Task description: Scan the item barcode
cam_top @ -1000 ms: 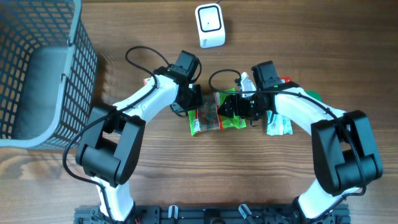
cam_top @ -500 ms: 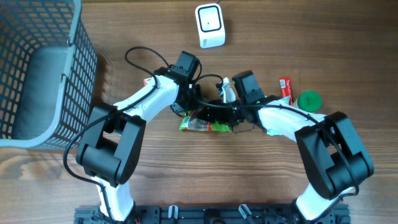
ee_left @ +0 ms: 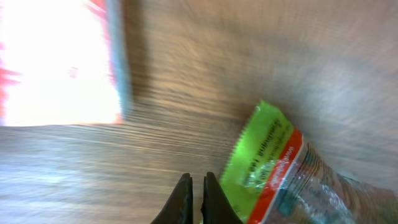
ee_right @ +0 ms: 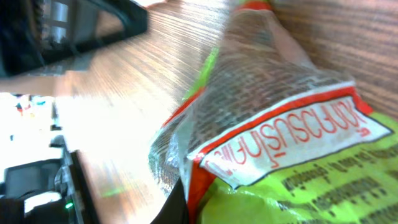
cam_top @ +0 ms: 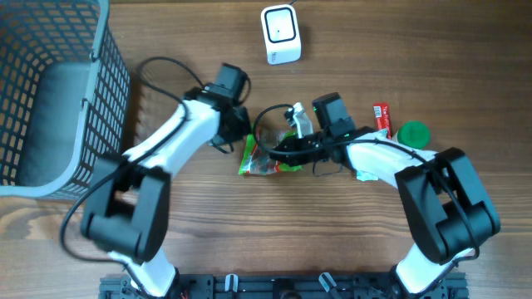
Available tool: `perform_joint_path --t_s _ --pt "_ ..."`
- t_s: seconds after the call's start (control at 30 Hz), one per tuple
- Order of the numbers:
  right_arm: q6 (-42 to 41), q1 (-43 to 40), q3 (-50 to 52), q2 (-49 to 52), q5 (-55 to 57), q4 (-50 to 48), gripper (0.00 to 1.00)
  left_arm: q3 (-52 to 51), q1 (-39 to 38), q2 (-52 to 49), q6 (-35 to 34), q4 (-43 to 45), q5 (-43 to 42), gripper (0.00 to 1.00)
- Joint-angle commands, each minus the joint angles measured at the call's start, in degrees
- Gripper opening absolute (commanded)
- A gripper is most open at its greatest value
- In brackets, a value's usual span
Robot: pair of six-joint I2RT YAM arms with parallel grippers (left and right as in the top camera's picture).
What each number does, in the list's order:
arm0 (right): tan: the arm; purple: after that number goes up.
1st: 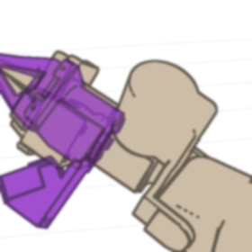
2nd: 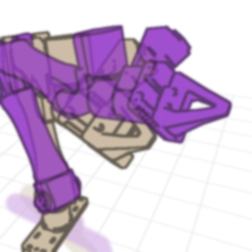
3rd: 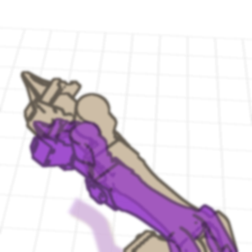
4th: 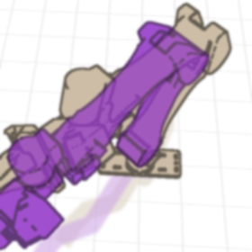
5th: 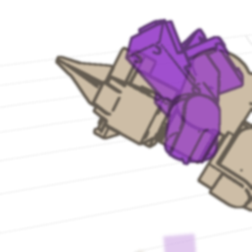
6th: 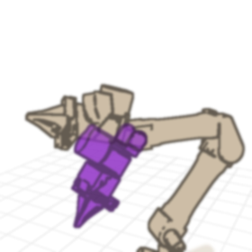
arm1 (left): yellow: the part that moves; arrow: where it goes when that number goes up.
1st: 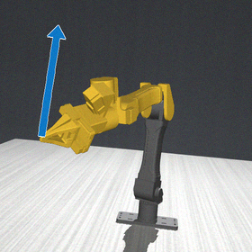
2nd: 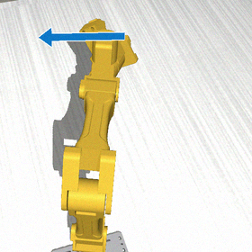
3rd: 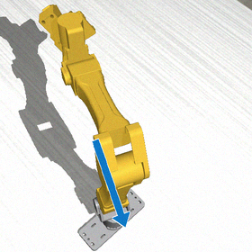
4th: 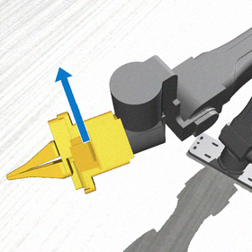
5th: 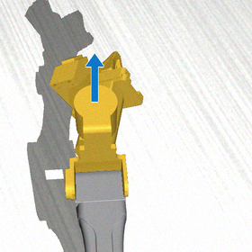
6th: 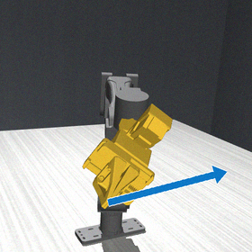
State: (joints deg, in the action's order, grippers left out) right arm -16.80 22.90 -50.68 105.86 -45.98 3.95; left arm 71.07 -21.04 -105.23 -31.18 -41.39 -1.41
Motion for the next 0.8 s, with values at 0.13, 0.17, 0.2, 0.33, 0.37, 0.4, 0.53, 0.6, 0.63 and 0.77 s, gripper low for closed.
perform_joint_path --t_s 0.13,0.17,0.2,0.33,0.37,0.4,0.53,0.6,0.63,0.77 --pt "22.12 -10.40 -0.22 0.35 -23.80 3.87 0.04 -0.13 6.71 10.49 7.91 -1.29 1.03 0.04" --pt "24.74 -10.84 -0.24 -0.04 -23.76 5.33 0.04 -0.13 7.23 11.06 8.48 -1.27 1.03 0.04" --pt "27.78 -11.17 -0.46 -0.59 -23.19 7.69 0.04 -0.13 8.28 12.02 8.90 -1.16 1.05 0.04" --pt "42.77 -11.52 -5.11 -6.40 -13.05 26.23 0.04 -0.13 13.73 13.29 15.65 0.74 -2.38 0.06" --pt "44.48 -11.52 -6.75 -7.93 -10.05 30.01 0.04 -0.13 14.88 13.29 17.81 0.92 -3.74 0.06" --pt "46.23 -11.52 -8.70 -9.84 -8.11 33.62 0.04 -0.13 16.06 13.29 18.91 1.22 -3.72 0.07" --pt "52.54 -11.52 -11.30 -14.49 -7.91 38.62 0.04 -0.13 19.50 13.29 18.99 2.73 -3.67 0.34" --pt "56.43 -11.52 -11.32 -16.98 -9.46 39.23 0.04 -0.13 20.59 13.29 18.95 2.82 -3.67 0.52" --pt "57.24 -11.52 -11.34 -17.73 -10.86 39.26 0.04 -0.15 20.63 13.29 18.97 2.78 -3.67 0.78" --pt "58.51 -11.52 -11.58 -20.22 -16.22 39.36 0.04 -0.15 20.63 13.29 18.97 2.40 -3.67 1.00"
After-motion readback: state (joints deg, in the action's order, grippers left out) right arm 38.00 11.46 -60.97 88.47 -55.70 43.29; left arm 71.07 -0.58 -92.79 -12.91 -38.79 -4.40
